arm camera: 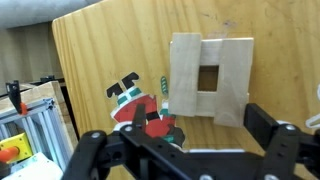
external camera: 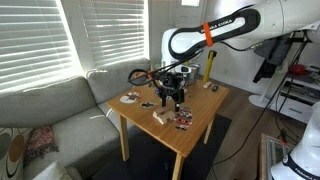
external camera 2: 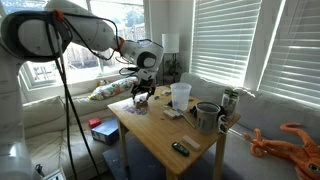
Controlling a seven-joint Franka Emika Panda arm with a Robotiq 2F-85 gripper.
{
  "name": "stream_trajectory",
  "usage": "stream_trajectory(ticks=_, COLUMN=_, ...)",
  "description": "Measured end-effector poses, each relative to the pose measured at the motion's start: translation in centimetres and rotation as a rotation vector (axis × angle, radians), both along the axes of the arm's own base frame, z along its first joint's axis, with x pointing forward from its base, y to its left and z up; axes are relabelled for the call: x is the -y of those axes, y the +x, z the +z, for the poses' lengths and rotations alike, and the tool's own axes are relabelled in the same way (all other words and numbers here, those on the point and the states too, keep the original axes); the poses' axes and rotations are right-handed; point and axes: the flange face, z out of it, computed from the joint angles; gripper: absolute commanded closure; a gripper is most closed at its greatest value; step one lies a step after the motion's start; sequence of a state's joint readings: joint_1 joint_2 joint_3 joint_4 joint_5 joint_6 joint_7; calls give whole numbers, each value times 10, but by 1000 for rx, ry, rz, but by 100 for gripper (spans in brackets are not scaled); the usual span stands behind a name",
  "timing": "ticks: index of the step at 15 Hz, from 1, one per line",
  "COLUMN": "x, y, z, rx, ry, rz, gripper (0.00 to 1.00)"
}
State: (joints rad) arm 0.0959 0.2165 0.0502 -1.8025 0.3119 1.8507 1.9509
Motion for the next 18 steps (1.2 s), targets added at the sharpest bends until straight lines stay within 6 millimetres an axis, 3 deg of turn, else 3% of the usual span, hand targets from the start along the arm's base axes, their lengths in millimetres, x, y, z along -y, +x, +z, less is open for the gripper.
stream_trajectory(ticks=7, x=2, y=0, z=13, rx=33, ry=-7, rz=-14, gripper=0)
stream_trajectory(ticks=12, x=2, y=-12, z=59, rx=156, ry=-55, rz=-25, gripper=0)
stream_trajectory(ticks=18, x=6, y=-57, z=113, rx=271, ry=-254, rz=180, gripper=0)
